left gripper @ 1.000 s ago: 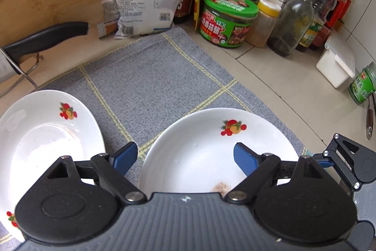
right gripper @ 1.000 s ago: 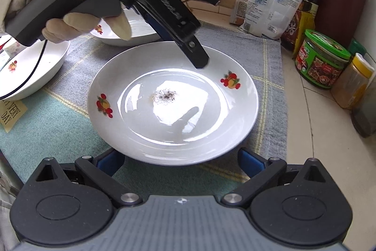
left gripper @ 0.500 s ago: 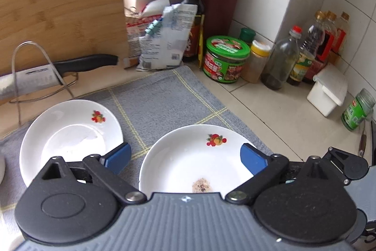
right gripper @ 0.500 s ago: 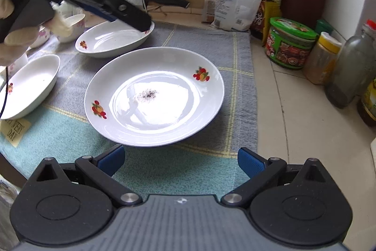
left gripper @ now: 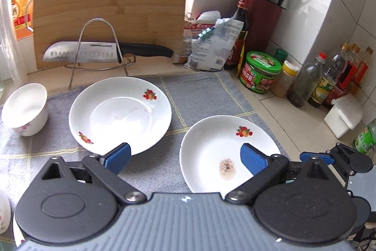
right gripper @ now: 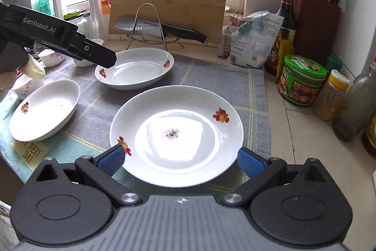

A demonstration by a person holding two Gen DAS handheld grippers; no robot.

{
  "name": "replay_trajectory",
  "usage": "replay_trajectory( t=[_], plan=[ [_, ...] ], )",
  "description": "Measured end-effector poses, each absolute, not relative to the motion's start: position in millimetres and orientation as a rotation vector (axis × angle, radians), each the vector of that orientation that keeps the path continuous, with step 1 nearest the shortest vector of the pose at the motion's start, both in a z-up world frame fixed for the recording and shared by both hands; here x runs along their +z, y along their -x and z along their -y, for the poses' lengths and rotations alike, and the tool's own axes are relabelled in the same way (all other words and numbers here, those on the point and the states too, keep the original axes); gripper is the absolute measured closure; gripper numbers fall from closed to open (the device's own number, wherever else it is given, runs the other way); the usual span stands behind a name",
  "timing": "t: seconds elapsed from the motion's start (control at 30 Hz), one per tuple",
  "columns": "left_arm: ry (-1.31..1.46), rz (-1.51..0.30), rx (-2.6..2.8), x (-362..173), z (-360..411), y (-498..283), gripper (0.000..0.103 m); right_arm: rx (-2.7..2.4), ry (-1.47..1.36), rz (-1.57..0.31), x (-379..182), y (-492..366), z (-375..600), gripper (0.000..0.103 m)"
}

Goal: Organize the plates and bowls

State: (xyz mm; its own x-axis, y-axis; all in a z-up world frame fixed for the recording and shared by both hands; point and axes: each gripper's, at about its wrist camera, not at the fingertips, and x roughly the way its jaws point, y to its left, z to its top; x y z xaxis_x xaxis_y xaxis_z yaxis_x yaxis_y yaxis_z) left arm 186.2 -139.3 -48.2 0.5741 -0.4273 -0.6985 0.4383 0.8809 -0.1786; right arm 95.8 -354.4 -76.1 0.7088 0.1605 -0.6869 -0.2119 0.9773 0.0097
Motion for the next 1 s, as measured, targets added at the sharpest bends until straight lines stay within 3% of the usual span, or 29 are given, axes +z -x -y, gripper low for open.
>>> replay_trajectory(
  t=[0.53,1.0],
  plan=[
    [-0.088,-0.84,-0.513,-57.3,49.2,-227.8,0.004,0.133,0.149,-0.781,-68.3,-150.1,253.4,0.0],
    [-0.197,-0.939,-0.475,-64.9,59.1,-263.3,0.004,0.313,0.246,-0.804,-78.2,-212.5,246.3,0.0]
  ],
)
